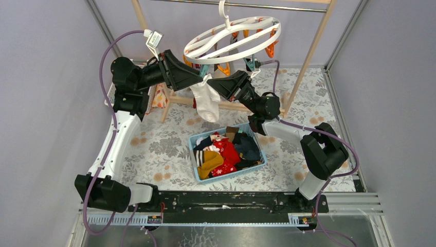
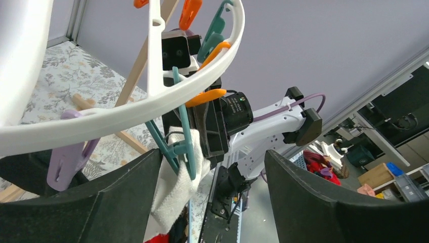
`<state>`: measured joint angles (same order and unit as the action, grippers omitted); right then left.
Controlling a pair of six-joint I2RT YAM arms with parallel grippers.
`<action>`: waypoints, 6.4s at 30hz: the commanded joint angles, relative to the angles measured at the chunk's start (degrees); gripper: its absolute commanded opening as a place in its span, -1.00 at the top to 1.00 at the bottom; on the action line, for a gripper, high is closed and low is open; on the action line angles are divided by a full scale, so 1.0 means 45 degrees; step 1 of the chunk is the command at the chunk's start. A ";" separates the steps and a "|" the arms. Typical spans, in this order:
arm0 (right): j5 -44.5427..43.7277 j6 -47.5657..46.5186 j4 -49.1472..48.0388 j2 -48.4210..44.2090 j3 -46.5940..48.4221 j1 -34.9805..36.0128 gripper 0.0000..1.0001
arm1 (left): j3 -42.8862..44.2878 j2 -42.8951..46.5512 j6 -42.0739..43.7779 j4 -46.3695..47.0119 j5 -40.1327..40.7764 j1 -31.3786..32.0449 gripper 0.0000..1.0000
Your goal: Clip the socks to the hanger
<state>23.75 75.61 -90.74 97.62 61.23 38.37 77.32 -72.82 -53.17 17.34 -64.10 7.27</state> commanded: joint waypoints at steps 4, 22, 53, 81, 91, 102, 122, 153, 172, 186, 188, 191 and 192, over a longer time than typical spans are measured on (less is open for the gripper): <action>-0.0289 -0.0445 -0.1652 -0.0917 -0.0287 0.0096 0.60 | -0.0094 0.0808 0.2501 -0.2243 0.0226 -0.0320 -0.52; -0.1034 -0.2467 -0.0297 -0.2564 -0.2924 -0.1013 -0.45 | 0.0142 0.0747 0.4528 -0.3585 0.0728 -0.0365 -0.11; 0.1257 -0.1622 -0.1672 -0.2472 -0.1702 -0.2225 0.23 | 0.0507 0.0869 0.4296 -0.3824 0.0005 -0.0404 -0.13; -0.0405 0.0084 -0.1691 -0.2699 -0.2458 -0.3745 -0.46 | 0.0564 0.0888 0.4373 -0.3815 -0.0424 -0.0732 -0.06; -0.1014 0.0134 -0.1696 -0.3577 -0.2991 -0.4218 0.07 | 0.0511 0.0969 0.4374 -0.3796 -0.0575 -0.0831 -0.04; -0.0148 -0.0612 -0.1676 -0.3940 -0.2923 -0.4226 0.78 | 0.0482 0.0996 0.4206 -0.3650 -0.0603 -0.0878 -0.04; -0.4688 -1.0026 0.4597 -0.5640 -0.2672 0.1018 1.00 | 0.1399 0.0499 0.3334 -0.5097 0.1538 -0.0688 -0.07; -1.0076 -1.9988 0.7077 -0.1822 0.1966 0.5183 1.00 | 0.2238 0.0123 0.3118 -0.6623 0.4253 0.0083 -0.37; -1.0481 -2.1002 0.7574 -0.0884 0.2882 0.5594 1.00 | 0.2972 -0.0690 0.3088 -0.6922 0.5113 0.0356 -0.03; -1.3037 -1.8811 0.9694 -0.4544 -0.0710 0.5613 -1.00 | 0.2973 -0.0788 0.4056 -0.7218 0.5102 0.0338 0.87; -1.3134 -1.7323 1.0882 -0.5909 -0.1755 0.5601 -1.00 | 0.2959 -0.0791 0.4112 -0.7223 0.4995 0.0328 0.87; -1.1656 -1.5751 1.4678 -0.7612 -0.2312 0.5594 -0.99 | 0.2961 -0.0772 0.4158 -0.7199 0.4810 0.0309 0.87; -1.1346 -1.5234 1.5826 -0.7920 -0.2366 0.5594 -1.00 | 0.2956 -0.0781 0.4171 -0.7197 0.4751 0.0291 0.87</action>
<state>-31.66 -4.67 -36.29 69.97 51.03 63.31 89.58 -75.85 -35.42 -15.07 -42.22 8.95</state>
